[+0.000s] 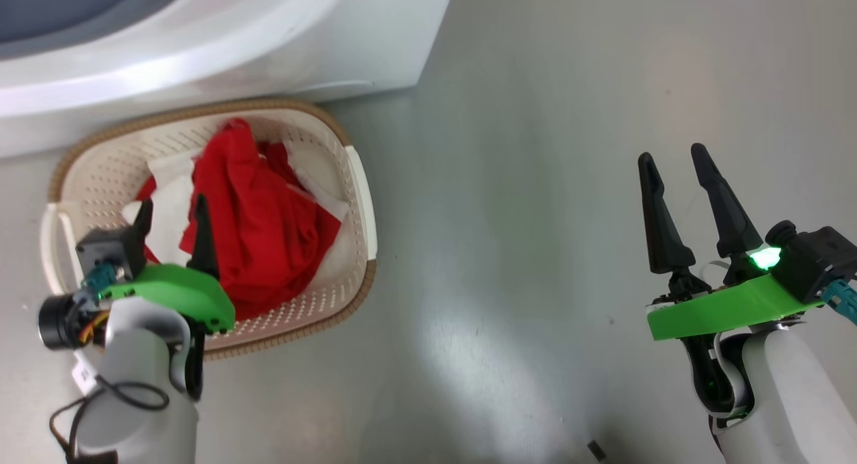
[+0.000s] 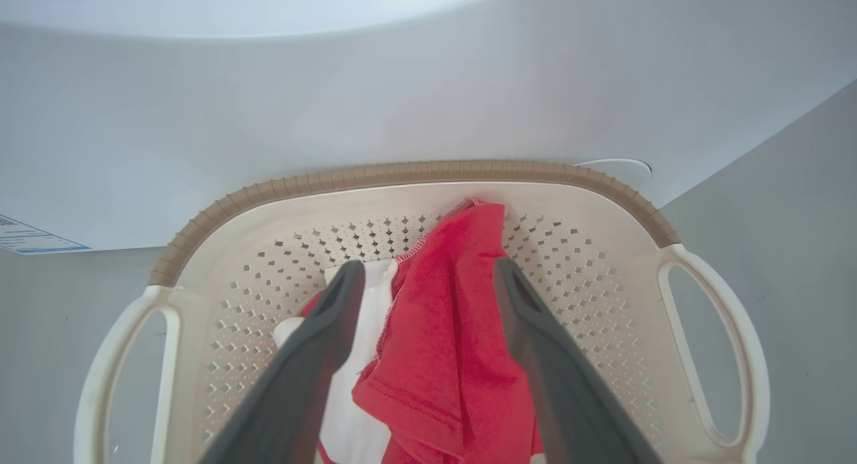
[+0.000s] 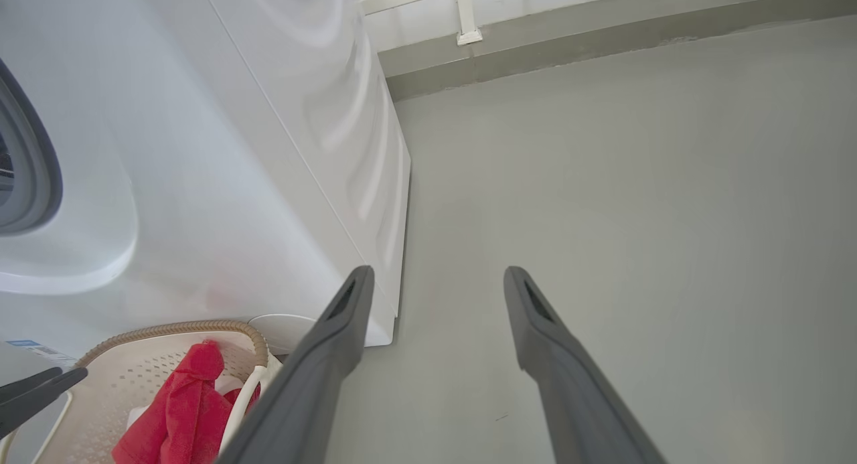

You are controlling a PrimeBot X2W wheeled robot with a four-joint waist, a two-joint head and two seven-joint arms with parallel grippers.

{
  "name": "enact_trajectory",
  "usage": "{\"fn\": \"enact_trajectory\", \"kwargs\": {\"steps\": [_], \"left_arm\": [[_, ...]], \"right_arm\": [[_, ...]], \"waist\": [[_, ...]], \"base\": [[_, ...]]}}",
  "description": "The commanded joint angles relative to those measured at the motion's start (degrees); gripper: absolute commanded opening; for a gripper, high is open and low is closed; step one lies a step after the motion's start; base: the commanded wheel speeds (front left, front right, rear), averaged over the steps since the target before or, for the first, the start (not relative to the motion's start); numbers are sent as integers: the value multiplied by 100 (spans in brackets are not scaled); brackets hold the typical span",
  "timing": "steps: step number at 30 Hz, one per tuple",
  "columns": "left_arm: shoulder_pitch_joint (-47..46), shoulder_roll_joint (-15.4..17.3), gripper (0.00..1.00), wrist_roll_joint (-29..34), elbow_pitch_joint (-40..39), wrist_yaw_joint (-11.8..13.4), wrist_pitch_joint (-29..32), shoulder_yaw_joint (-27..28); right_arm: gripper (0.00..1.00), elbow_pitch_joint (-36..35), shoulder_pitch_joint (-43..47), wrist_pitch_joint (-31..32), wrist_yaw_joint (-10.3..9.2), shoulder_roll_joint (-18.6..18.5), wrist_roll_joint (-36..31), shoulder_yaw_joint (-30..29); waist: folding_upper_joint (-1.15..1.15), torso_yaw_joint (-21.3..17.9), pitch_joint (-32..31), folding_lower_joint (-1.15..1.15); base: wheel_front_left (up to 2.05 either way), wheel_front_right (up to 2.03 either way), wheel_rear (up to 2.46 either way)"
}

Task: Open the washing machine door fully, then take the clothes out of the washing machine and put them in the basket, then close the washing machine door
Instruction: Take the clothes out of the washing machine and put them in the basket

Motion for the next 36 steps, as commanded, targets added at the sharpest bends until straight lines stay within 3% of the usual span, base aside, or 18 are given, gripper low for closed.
{"fn": "enact_trajectory", "kwargs": {"steps": [1, 36], "left_arm": [[355, 135, 100, -46, -173, 27, -35, 135], [2960, 122, 100, -445, -3175, -90, -35, 53]], "right_arm": [[100, -83, 182, -36, 42, -54, -53, 146], [100, 410, 1453, -36, 42, -411, 78, 304]], "waist": [[0, 47, -245, 0], [0, 433, -3129, 0]], "base": [[0, 0, 0], [0, 0, 0]]}}
